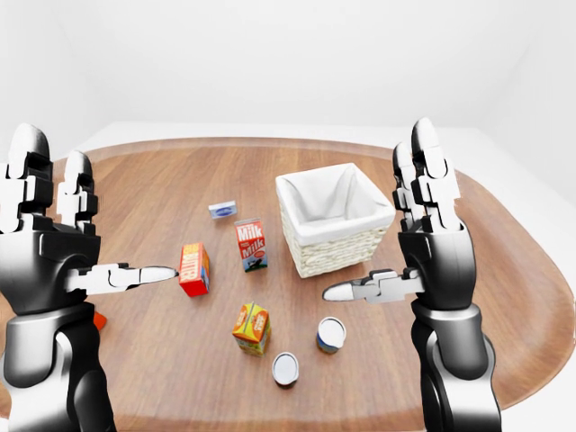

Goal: Pick up the orange juice, and put it in the basket.

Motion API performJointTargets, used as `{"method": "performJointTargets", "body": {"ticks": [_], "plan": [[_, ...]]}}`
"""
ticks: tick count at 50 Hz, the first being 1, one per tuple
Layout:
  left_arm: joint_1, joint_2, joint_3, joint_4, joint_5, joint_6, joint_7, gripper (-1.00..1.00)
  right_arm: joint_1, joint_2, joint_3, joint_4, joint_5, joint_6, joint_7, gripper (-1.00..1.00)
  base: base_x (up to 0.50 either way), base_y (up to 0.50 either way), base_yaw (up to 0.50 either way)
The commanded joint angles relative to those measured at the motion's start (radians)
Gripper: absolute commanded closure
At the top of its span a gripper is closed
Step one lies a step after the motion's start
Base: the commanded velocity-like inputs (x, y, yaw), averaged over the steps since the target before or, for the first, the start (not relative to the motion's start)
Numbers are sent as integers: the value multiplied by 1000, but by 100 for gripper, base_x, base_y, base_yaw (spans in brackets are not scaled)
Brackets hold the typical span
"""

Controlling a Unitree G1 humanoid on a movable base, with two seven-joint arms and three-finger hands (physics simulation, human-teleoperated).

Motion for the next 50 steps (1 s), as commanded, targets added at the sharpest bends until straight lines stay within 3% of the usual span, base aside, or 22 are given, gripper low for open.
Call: {"method": "performJointTargets", "body": {"ticks": [1,14,21,33,50], "plan": [[1,0,0,-1,0,0,0,-100,-1,0,5,-7,-11,0,5,-100,50,4,0],[1,0,0,-1,0,0,-1,-100,2,4,23,0,-23,0,8,-100,50,4,0],[1,0,0,-1,0,0,0,-100,-28,5,48,17,-82,0,27,-100,3,0,0],[1,0,0,-1,0,0,0,-100,-97,31,153,25,-321,0,171,-100,0,0,0],[1,0,0,-1,0,0,0,-100,-164,101,230,58,-488,0,325,-100,0,0,0]]}}
